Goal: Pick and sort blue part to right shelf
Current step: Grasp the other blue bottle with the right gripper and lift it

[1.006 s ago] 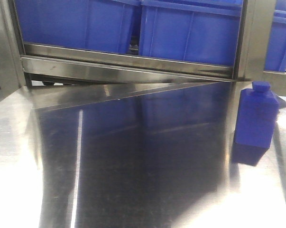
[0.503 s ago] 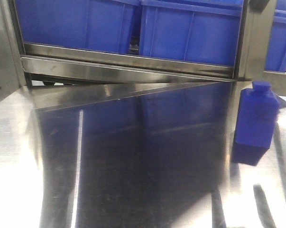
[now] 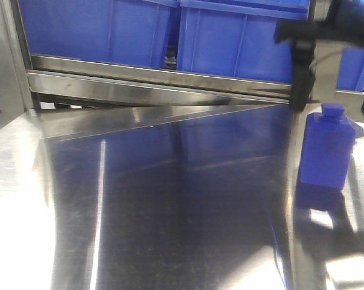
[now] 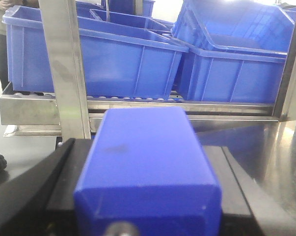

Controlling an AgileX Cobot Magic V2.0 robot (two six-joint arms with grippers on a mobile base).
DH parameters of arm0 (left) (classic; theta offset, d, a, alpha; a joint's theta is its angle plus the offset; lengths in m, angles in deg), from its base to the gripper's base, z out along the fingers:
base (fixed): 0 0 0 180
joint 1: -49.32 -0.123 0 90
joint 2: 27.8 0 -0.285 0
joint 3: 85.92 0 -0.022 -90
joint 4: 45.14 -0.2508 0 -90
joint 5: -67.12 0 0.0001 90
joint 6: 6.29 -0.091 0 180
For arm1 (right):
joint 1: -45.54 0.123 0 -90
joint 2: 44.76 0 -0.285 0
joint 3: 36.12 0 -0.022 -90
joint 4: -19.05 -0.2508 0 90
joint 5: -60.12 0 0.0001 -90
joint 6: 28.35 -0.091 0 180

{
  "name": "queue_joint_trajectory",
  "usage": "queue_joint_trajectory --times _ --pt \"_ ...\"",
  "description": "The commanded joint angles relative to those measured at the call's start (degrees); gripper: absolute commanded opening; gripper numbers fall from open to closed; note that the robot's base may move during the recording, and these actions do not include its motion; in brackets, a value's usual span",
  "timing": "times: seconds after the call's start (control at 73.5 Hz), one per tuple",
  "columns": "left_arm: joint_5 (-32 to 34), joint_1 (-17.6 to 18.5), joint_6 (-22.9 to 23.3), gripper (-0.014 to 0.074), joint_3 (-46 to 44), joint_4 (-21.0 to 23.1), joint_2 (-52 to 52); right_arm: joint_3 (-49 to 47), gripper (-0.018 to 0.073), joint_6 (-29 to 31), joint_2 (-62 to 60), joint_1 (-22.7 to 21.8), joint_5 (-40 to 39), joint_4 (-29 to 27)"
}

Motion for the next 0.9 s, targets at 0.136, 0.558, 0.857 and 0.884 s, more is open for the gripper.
queue_joint_trajectory --times 0.136,0.558,0.857,0.884 --pt "5.5 0.4 -0.2 0.0315 -1.7 -0.6 0.7 -1.2 0.0603 -1.7 2.2 0.9 -2.4 0.1" --pt "5.5 0.4 -0.2 0.0315 -1.7 -0.6 0.7 1.4 0.0287 -1.8 1.4 1.6 -4.6 0.2" --pt "5.5 0.4 -0.2 0.0315 -1.7 -0.6 0.7 1.4 0.0287 3.2 -8.9 1.6 -9.1 8.2" --pt "5.5 0.4 -0.2 0.0315 -1.7 -0.6 0.7 1.4 0.0287 4.0 -10.0 1.6 -9.2 9.1"
